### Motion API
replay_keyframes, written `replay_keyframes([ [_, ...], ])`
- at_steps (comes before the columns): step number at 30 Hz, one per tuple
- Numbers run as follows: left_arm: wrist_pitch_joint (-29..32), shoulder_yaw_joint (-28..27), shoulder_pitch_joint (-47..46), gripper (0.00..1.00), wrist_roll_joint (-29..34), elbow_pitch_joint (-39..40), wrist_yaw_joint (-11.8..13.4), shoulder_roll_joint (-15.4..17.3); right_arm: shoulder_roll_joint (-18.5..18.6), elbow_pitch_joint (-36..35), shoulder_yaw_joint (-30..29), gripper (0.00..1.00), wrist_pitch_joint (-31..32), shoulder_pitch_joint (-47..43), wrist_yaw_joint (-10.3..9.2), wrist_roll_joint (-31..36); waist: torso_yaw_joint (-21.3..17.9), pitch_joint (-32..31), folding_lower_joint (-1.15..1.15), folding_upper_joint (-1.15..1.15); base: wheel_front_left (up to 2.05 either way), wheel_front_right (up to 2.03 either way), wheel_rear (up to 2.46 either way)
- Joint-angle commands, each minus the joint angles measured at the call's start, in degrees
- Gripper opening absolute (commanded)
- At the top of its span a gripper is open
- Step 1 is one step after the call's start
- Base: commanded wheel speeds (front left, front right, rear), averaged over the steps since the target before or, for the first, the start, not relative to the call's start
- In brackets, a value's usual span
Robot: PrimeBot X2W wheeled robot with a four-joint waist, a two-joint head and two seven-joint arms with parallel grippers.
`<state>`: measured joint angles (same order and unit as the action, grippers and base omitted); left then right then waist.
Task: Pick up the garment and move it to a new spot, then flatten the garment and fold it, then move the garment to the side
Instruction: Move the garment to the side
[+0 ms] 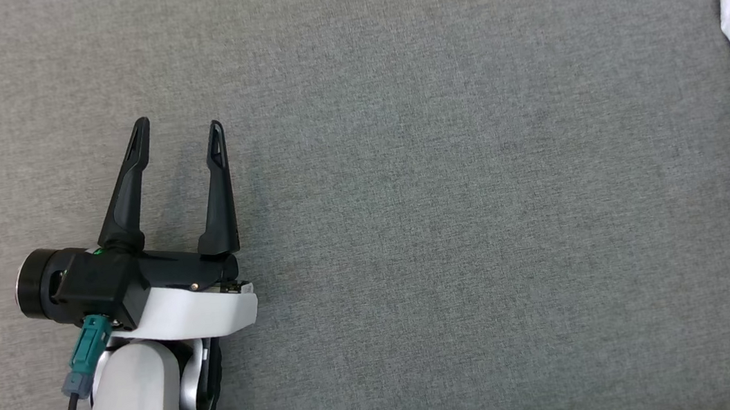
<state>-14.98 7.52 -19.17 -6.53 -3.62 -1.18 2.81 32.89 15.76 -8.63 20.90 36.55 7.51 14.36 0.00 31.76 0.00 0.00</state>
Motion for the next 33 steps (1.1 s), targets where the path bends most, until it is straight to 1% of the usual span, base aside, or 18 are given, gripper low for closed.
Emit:
replay_keyframes([
  [1, -0.18, 0.04, 0.38, 1.0, -0.29, -0.02, 0.26, 0.2, -0.19, -0.88, 0.48, 1.0, -0.55, 0.93, -0.03, -0.58, 0.25, -0.88, 0.0, 0.0, 0.0, 0.0, 0.0],
  [6, -0.18, 0.11, 1.16, 1.0, -1.07, -0.01, 0.92, 0.19, -3.05, -3.87, 2.91, 1.0, -3.32, 1.6, -0.03, -1.51, 0.47, -4.02, 0.0, 0.0, 0.0, 0.0, 0.0],
  [9, -0.18, -0.03, 1.57, 1.0, -1.24, 0.11, 1.3, 0.17, -5.72, -5.26, 5.08, 1.0, -6.07, 1.45, -0.02, -2.51, 0.44, -6.39, 0.0, 0.0, 0.0, 0.0, 0.0],
  [14, -0.18, -0.87, 3.05, 1.0, -1.53, 0.39, 1.79, 0.2, -11.16, -6.37, 8.04, 1.0, -11.99, 0.25, -0.02, -5.8, 0.28, -10.49, 0.0, 0.0, 0.0, 0.0, 0.0],
  [19, -0.18, -1.53, 5.08, 1.0, -1.69, 0.37, 2.2, 0.19, -17.17, -5.29, 9.84, 1.0, -19.06, -1.77, -0.02, -9.23, 0.18, -14.3, 0.0, 0.0, 0.0, 0.0, 0.0],
  [22, -0.18, -1.88, 6.31, 1.0, -1.73, 0.39, 2.32, 0.2, -20.67, -4.82, 10.2, 1.0, -22.47, -3.66, -0.02, -10.81, 0.24, -16.41, 0.0, 0.0, 0.0, 0.0, 0.0],
  [27, -0.18, -2.54, 8.93, 1.0, -2.8, 0.27, 2.94, 0.2, -25.45, -4.62, 10.87, 1.0, -26.76, -8.26, -0.02, -12.29, 0.56, -19.64, 0.0, 0.0, 0.0, 0.0, 0.0],
  [29, -0.18, -2.46, 10.2, 1.0, -4.22, 0.07, 3.24, 0.17, -26.85, -4.84, 10.43, 1.0, -28.2, -10.64, -0.02, -12.56, 0.77, -20.82, 0.0, 0.0, 0.0, 0.0, 0.0],
  [33, -0.18, -1.3, 12.92, 1.0, -4.73, -0.26, 3.94, 0.21, -29.04, -5.18, 9.39, 1.0, -31.11, -17.15, -0.02, -12.96, 1.28, -22.96, 0.0, 0.0, 0.0, 0.0, 0.0],
])
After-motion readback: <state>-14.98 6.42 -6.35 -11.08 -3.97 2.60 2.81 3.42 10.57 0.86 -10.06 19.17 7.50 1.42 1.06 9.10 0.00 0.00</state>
